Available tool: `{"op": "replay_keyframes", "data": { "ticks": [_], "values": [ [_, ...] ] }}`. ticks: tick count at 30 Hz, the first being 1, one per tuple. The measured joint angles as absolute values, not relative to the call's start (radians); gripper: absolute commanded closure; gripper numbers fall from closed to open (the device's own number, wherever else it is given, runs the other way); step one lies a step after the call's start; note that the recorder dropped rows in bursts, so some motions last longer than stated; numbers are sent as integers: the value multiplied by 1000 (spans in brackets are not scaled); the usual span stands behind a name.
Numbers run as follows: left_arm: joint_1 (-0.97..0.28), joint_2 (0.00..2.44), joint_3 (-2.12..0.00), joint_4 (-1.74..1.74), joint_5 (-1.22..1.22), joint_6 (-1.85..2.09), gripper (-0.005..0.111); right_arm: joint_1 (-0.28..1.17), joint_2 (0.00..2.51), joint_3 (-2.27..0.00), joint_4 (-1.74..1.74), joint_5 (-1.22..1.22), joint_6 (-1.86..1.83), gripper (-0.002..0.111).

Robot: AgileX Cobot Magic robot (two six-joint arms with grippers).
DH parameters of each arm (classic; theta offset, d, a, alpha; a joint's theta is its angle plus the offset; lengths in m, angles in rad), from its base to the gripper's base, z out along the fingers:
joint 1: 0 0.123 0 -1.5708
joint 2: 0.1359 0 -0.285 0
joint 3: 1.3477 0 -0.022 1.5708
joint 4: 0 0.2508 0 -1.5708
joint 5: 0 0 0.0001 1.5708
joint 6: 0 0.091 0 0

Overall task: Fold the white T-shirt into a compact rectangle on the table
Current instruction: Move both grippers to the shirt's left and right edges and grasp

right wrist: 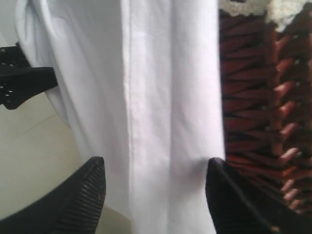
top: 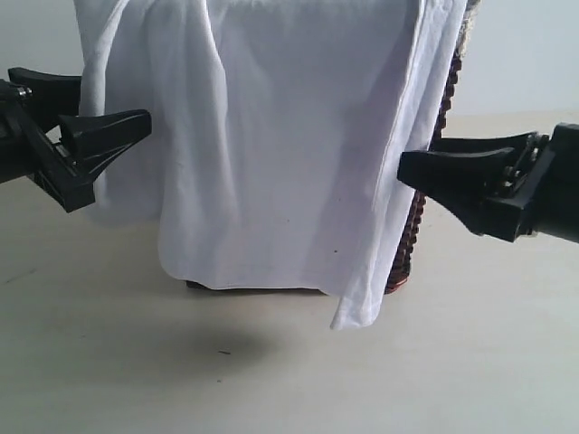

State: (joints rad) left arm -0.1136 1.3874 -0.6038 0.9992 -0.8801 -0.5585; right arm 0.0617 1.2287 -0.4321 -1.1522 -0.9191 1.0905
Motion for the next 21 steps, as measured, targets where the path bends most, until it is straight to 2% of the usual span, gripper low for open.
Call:
{"op": "replay_keyframes", "data": {
  "ticks": [3,7,12,17,21],
  "values": [
    [-114,1387,-604,997,-872,-558,47,136,1261,-432,-1107,-916,1075,49],
    [-114,1387,-604,997,-868,-558,47,255,1300,-432,-944,-771,952,50],
    [-114,1387,-604,997,-862,-575,47,297,1307,-432,-723,-647,845,55],
    [-114,1387,-604,997,-858,-579,48,302,1307,-432,-607,-598,808,77],
    [-114,1387,-604,1002,-814,-598,66,302,1307,-432,-562,-579,764,95]
  ]
}}
